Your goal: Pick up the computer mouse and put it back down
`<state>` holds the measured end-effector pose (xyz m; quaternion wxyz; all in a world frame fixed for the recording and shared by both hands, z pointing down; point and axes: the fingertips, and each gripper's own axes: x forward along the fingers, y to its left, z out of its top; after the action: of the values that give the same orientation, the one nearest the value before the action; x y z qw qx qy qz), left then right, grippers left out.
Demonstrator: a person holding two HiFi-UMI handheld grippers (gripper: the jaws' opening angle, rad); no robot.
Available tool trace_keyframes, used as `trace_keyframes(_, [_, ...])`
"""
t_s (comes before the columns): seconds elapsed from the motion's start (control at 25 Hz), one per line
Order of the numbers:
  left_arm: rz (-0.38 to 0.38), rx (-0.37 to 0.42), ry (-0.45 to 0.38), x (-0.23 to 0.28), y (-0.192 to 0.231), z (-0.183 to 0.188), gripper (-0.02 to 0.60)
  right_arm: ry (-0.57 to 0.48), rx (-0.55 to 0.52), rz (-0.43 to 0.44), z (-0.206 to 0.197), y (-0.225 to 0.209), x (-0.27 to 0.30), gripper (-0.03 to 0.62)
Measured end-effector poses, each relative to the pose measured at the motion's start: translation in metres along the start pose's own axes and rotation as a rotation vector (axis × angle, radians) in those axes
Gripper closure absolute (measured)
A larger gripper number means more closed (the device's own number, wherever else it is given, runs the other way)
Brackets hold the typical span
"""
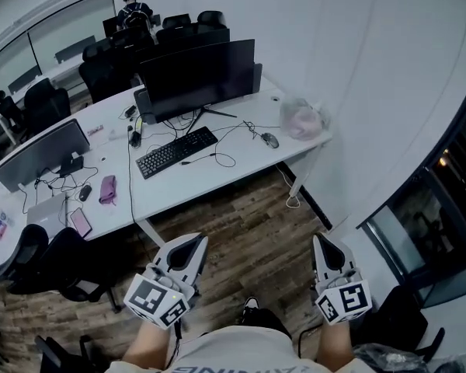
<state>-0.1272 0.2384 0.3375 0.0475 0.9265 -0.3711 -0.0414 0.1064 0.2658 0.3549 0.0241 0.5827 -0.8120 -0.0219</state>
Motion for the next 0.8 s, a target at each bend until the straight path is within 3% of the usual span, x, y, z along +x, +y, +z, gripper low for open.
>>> trace_keyframes(0.36, [0.04, -0.006, -0.008, 0.097, 0.005, 0.0, 0.577, 0.005, 0.004, 0.03, -0.005, -0.09, 0.051, 0.574])
trace_keyframes(0.8, [0.083, -0.009, 0.008, 0.146, 0.015, -0.008, 0.577, 0.013, 0.017, 0.086, -0.017, -0.129, 0.092, 0.574])
